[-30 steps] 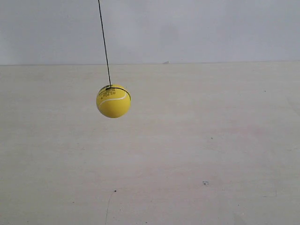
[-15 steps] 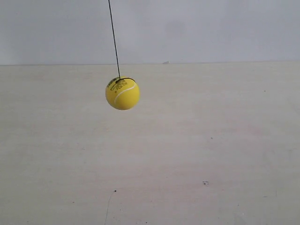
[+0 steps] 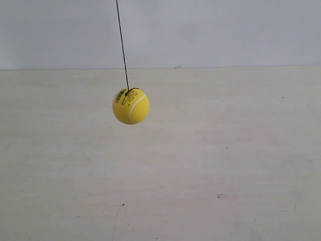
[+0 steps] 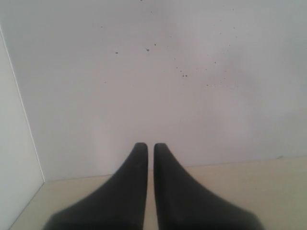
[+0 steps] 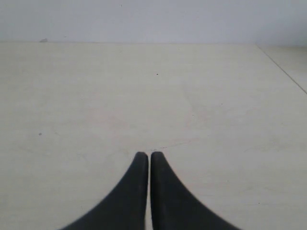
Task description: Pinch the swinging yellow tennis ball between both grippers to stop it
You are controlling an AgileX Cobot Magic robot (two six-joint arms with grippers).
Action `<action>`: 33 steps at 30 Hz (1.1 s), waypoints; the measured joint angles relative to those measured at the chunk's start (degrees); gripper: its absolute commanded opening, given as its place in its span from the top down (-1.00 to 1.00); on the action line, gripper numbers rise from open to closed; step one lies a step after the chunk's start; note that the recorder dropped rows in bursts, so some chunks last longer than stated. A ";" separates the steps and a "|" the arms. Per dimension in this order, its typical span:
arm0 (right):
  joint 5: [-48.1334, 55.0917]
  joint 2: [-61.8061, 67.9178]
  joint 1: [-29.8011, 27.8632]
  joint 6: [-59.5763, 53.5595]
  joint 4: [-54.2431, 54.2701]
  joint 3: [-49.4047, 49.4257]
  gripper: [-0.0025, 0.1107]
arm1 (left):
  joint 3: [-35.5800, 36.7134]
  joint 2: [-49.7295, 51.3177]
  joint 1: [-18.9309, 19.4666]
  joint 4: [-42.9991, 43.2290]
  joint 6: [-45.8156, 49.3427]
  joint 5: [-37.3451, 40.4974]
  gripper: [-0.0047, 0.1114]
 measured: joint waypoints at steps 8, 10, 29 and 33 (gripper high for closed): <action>0.00 0.00 0.00 0.00 0.00 0.00 0.96 | 0.00 0.00 0.00 0.00 0.00 0.00 0.84; 0.00 0.00 0.00 0.00 0.00 0.00 0.96 | 0.31 0.00 0.00 0.00 0.00 -0.12 0.84; -0.56 0.00 0.00 0.00 0.00 0.00 0.96 | 33.43 -0.01 0.00 0.38 0.00 -23.06 0.84; -0.56 0.00 0.00 0.00 0.00 0.00 0.96 | 36.59 -0.01 0.00 -0.01 -0.73 -22.84 0.84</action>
